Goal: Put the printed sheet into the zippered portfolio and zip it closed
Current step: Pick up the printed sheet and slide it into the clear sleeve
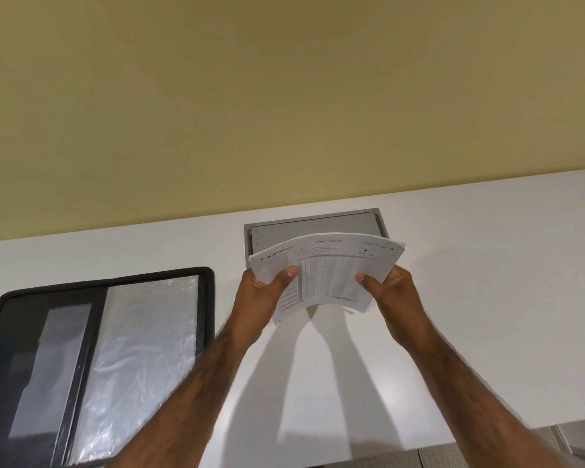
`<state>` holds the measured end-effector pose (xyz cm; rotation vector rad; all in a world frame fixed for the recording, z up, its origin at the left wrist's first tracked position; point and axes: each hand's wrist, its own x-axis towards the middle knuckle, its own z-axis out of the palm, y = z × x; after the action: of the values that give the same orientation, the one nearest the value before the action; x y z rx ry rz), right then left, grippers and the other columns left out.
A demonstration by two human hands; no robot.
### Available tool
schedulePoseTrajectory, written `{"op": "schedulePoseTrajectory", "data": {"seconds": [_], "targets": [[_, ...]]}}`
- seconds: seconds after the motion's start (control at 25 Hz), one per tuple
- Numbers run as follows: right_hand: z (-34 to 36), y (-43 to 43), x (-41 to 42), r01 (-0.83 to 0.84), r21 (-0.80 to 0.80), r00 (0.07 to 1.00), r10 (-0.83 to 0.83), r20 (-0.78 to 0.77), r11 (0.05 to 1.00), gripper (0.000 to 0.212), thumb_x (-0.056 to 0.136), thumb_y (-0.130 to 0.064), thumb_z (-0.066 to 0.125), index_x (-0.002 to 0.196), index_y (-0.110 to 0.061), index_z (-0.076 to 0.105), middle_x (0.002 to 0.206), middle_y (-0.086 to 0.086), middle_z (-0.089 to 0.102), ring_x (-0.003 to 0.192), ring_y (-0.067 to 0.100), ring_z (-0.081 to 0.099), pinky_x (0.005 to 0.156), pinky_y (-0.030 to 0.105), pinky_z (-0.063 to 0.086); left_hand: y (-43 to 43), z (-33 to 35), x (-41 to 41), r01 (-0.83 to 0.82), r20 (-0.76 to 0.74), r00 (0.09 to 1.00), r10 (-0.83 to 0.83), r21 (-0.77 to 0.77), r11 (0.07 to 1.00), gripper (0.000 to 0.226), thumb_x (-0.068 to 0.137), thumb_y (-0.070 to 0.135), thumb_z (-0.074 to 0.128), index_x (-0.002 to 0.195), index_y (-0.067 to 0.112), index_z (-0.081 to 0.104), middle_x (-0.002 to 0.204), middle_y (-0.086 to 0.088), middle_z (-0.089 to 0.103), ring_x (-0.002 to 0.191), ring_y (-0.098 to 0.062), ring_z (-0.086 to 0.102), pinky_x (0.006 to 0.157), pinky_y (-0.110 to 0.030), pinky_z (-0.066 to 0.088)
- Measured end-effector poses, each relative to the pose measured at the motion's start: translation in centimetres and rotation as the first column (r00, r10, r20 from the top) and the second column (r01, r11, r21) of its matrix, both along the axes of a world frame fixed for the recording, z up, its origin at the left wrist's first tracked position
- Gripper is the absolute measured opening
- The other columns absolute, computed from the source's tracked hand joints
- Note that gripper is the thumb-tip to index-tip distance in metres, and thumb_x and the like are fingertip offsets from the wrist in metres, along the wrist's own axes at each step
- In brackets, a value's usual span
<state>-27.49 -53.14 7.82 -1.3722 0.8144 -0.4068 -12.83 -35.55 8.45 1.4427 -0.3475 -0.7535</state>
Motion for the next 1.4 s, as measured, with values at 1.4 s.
{"op": "schedulePoseTrajectory", "data": {"seconds": [1.4], "targets": [[-0.2,2.2,-0.9,0.096,-0.142,0.989,-0.111,-0.102,0.985,0.041,0.084,0.011,0.045,0.107,-0.017,0.065,0.092,-0.005,0.069,0.075,-0.005,0.063,0.061,0.012,0.049,0.8,0.2,-1.8,-0.030,0.054,0.998,0.025,0.097,0.995,0.018,0.088,0.016,0.075,0.089,0.033,0.078,0.095,0.006,0.079,0.089,-0.010,0.074,0.089,-0.038,0.057]]}}
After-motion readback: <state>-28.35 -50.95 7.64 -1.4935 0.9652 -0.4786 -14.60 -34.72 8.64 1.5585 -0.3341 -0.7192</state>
